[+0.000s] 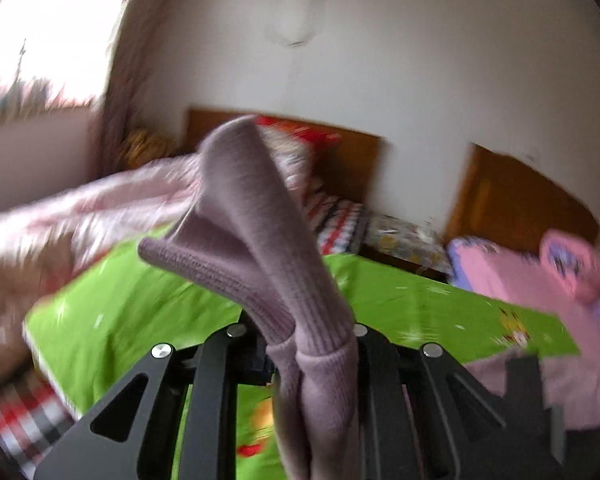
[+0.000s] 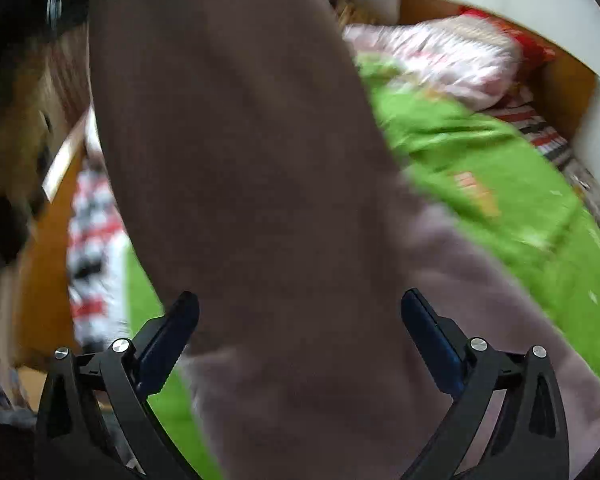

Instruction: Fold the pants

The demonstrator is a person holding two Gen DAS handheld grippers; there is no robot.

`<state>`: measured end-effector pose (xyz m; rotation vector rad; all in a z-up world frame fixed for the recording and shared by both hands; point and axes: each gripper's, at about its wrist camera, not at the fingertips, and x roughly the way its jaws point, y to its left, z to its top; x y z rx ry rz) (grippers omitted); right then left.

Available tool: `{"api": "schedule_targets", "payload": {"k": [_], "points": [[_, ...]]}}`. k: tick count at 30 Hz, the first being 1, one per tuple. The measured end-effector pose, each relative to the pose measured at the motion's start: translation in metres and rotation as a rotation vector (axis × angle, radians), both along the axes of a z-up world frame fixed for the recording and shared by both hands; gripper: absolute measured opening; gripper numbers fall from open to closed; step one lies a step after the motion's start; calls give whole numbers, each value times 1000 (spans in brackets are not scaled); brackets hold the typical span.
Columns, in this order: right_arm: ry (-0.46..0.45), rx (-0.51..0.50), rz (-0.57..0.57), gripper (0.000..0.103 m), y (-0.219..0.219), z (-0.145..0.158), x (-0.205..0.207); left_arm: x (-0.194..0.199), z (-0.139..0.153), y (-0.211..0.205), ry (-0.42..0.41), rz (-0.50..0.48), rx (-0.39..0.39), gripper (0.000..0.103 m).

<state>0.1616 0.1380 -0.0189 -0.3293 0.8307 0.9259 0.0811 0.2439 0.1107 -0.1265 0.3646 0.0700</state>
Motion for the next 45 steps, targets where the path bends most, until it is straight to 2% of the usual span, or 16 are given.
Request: {"api": "schedule_targets", "payload": {"k": [3, 6, 9, 11, 13, 15, 18, 20, 21, 24, 26, 29, 34, 39, 43, 45], "points": [[15, 226, -247, 98, -104, 39, 12, 2, 17, -71, -18, -122, 132, 15], [30, 409, -518, 98, -222, 56, 16, 5, 9, -152, -3, -276, 192, 15], [4, 468, -737, 98, -315, 56, 3, 11, -39, -238, 101, -440, 305, 18], [6, 484, -826, 98, -355, 50, -9, 15, -95, -290, 265, -583, 399, 23], [41, 482, -901, 98, -389, 36, -26, 7, -135, -316, 376, -666, 476, 23], [74, 473, -928, 98, -402, 24, -39, -6, -146, -314, 365, -662, 504, 27], [150, 478, -890, 98, -400, 4, -50, -20, -117, -264, 302, -685, 256, 55], [229, 498, -835, 98, -392, -10, -54, -26, -96, -228, 224, -629, 129, 92], [282, 510, -791, 98, -380, -17, -56, -29, -86, -200, 188, -561, 64, 94], [376, 539, -699, 98, -351, -27, -60, -30, -80, -143, 185, -406, -35, 94], [453, 554, -632, 98, -330, -32, -61, -34, -87, -117, 214, -322, -53, 94], [481, 450, -596, 98, -303, -32, -65, -36, -103, -94, 249, -259, -55, 94], [514, 366, -584, 98, -282, -34, -66, -34, -129, -93, 313, -246, -16, 94], [519, 408, -646, 94, -282, -29, -54, -30, -149, -96, 351, -285, 40, 94], [503, 423, -728, 61, -291, -32, -49, -28, -154, -88, 355, -296, 13, 97], [516, 443, -764, 55, -300, -38, -46, -30, -155, -87, 360, -296, 7, 97]]}}
